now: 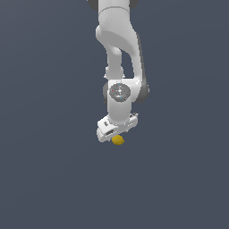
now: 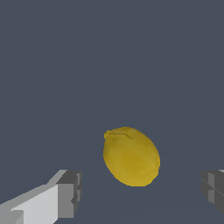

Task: Pick up the object and move it to a goal position.

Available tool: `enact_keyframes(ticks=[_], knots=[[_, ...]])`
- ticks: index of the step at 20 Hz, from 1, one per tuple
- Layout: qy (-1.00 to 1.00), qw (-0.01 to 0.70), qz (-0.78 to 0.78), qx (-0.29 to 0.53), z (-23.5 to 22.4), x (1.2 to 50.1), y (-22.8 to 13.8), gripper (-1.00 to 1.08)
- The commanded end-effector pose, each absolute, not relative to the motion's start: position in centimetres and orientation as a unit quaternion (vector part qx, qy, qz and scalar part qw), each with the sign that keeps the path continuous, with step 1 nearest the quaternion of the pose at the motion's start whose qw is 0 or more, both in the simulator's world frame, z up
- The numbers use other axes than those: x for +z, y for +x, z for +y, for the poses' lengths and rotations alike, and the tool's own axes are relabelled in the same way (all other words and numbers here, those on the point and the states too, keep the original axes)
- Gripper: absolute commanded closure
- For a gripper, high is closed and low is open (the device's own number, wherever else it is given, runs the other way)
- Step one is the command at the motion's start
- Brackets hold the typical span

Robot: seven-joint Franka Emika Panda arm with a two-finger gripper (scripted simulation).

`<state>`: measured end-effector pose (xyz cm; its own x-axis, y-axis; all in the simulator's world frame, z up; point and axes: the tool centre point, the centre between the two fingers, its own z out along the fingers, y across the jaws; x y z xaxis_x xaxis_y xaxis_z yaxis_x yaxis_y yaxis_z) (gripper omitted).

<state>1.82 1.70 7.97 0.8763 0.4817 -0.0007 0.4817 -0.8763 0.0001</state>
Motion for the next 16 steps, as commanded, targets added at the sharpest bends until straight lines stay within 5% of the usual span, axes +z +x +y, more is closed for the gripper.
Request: enact_keyframes(ticks=[1, 16], knots=[[0.968, 0.000, 0.253, 0.000, 1.7, 7.8, 1.8, -0.92], [0.968, 0.000, 0.253, 0.000, 1.7, 3.0, 1.7, -0.92]])
